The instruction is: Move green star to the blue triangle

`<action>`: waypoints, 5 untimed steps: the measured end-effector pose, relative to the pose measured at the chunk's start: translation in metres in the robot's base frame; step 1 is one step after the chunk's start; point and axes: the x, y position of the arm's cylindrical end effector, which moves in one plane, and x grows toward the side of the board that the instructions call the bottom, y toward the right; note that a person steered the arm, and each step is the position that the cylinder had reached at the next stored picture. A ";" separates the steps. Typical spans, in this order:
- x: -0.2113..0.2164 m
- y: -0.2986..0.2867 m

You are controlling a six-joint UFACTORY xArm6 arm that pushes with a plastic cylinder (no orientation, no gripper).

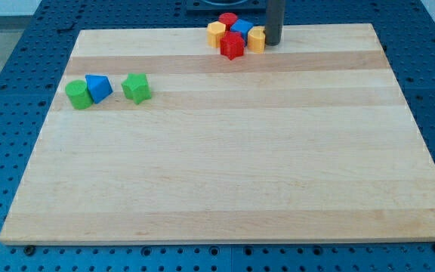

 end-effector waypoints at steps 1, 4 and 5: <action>0.000 -0.011; 0.051 -0.012; 0.103 -0.020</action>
